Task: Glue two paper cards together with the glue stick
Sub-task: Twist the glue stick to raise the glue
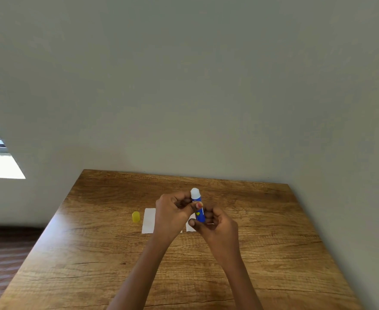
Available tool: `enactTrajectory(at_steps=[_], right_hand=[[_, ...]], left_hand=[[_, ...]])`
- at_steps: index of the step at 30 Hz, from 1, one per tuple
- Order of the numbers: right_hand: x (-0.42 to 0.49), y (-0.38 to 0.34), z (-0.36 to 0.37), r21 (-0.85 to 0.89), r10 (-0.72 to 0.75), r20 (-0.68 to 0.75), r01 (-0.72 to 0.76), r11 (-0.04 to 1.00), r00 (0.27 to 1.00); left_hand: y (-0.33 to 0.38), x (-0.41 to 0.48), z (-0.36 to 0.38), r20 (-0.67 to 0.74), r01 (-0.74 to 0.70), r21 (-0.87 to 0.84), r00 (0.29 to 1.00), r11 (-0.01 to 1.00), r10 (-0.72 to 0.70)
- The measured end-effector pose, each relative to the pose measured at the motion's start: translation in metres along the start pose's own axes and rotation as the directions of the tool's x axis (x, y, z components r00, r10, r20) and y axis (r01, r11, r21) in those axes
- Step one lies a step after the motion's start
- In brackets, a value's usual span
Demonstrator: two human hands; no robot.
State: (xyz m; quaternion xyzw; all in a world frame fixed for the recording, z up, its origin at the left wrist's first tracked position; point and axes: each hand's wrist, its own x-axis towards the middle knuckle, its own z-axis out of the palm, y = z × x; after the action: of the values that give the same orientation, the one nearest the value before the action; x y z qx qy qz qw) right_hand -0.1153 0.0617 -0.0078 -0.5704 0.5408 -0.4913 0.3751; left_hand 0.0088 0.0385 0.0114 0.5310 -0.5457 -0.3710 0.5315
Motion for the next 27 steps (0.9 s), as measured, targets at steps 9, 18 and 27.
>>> enactTrajectory(at_steps=[9,18,27], right_hand=[[0.002,0.009,0.005,0.032,-0.014,0.019,0.014,0.999,1.000],[0.004,0.022,0.012,-0.003,-0.021,-0.042,0.021,1.000,0.999],[0.022,0.056,0.003,0.036,0.172,-0.173,-0.168,0.985,0.970]], left_hand=[[-0.005,0.002,0.000,-0.002,0.007,-0.014,1.000,1.000,-0.007],[-0.024,0.003,-0.003,0.078,0.052,-0.047,0.996,0.998,-0.048],[-0.076,0.005,-0.046,0.021,0.146,0.471,0.984,0.870,-0.177]])
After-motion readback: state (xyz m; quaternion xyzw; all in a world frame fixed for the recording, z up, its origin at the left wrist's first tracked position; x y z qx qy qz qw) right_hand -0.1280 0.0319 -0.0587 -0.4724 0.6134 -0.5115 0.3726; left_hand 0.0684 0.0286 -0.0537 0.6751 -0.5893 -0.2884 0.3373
